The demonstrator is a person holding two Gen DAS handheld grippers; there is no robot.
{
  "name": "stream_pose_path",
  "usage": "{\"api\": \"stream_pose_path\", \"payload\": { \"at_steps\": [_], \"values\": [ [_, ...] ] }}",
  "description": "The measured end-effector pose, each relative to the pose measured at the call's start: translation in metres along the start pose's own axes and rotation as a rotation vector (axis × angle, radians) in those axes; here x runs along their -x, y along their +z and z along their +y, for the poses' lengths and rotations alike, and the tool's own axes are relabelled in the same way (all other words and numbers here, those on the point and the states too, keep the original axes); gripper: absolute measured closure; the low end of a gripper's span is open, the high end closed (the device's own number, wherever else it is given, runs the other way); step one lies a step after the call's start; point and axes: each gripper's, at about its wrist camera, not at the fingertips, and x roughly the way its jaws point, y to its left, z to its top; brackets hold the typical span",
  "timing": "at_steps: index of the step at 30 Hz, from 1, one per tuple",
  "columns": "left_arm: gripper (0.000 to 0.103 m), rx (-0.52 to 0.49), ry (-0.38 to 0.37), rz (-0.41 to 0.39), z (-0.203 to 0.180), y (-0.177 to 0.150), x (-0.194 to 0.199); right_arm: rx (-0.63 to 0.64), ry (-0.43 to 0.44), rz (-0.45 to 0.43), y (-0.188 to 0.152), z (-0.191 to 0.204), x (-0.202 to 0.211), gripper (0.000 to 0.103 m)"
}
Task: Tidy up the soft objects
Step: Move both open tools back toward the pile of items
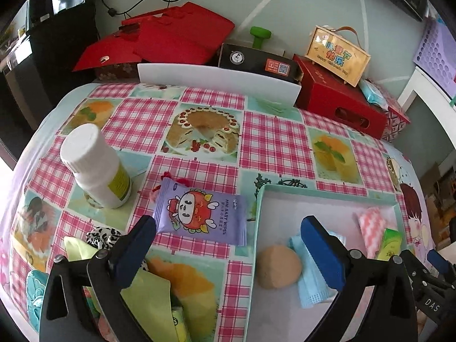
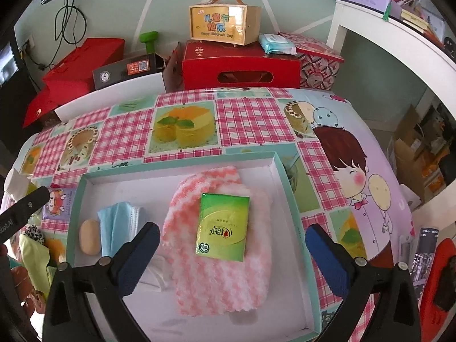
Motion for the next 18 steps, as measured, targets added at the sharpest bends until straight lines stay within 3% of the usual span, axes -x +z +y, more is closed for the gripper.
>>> {"api": "stream_pose_path", "payload": {
  "at_steps": [7,18],
  "values": [
    [0.002,-0.017,-0.022,0.005,0.005,0.002,0.01,-0.006,0.001,-0.019,0.002,-0.001,0.009,0.0],
    [0.002,0.01,0.085,-0.076,0.045,0.016,0.041,0.018,0.01,-0.086,0.007,0.007,0.036,0.0]
  ]
}}
